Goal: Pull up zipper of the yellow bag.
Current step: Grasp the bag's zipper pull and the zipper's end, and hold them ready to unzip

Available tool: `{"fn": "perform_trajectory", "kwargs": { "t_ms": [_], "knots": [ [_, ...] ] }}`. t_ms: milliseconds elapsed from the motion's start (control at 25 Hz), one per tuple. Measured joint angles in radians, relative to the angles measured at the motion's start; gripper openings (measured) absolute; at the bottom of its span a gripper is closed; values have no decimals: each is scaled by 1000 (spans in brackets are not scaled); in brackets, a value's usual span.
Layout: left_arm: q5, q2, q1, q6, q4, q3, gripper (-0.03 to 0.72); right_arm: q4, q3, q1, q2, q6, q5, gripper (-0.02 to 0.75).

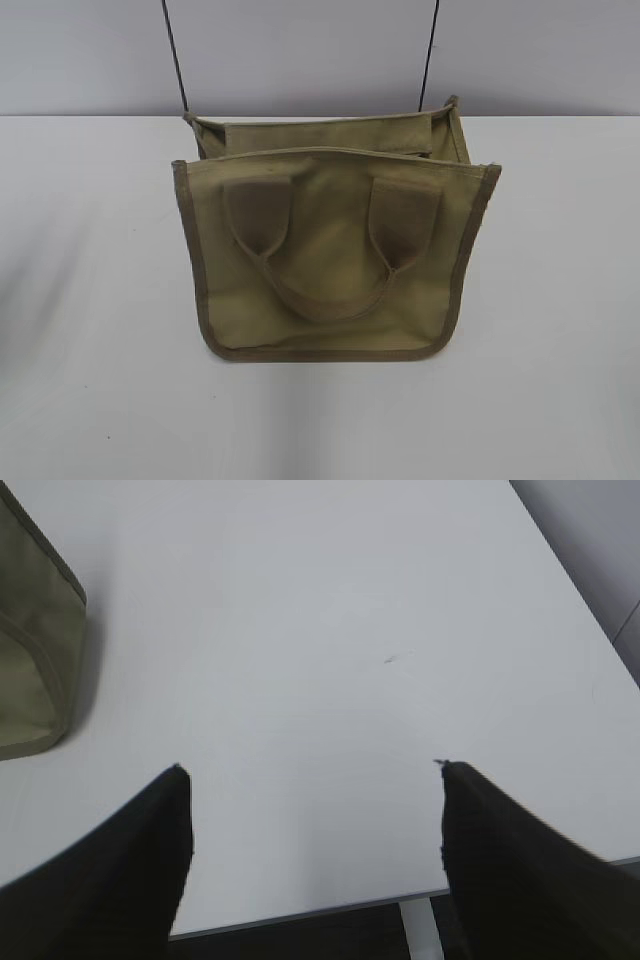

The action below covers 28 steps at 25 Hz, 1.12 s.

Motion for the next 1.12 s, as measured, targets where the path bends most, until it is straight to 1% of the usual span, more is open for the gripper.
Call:
{"fn": "perform_trajectory", "kwargs": {
  "t_ms": [80,240,360,440,520,640,720,800,1000,1120],
  "knots": [
    [-94,97,0,-57,116,0,382,0,0,0,0,1,0,564],
    [-177,262,0,-146,320,-40,382,0,0,0,0,1,0,564],
    [-227,355,0,-177,470,-89,382,0,0,0,0,1,0,564],
    [-241,406,0,-193,596,-118,379,0,0,0,0,1,0,564],
    [-251,444,0,-207,680,-141,363,0,0,0,0,1,0,564],
    [-276,498,0,-215,746,-167,330,0,0,0,0,1,0,564],
    [-301,538,0,-219,803,-195,323,0,0,0,0,1,0,564],
    [-333,575,-1,-222,837,-221,320,0,0,0,0,1,0,564],
    [-397,671,-1,-225,894,-271,319,0,0,0,0,1,0,564],
    [-441,726,-3,-225,903,-298,319,0,0,0,0,1,0,564]
  ]
}}
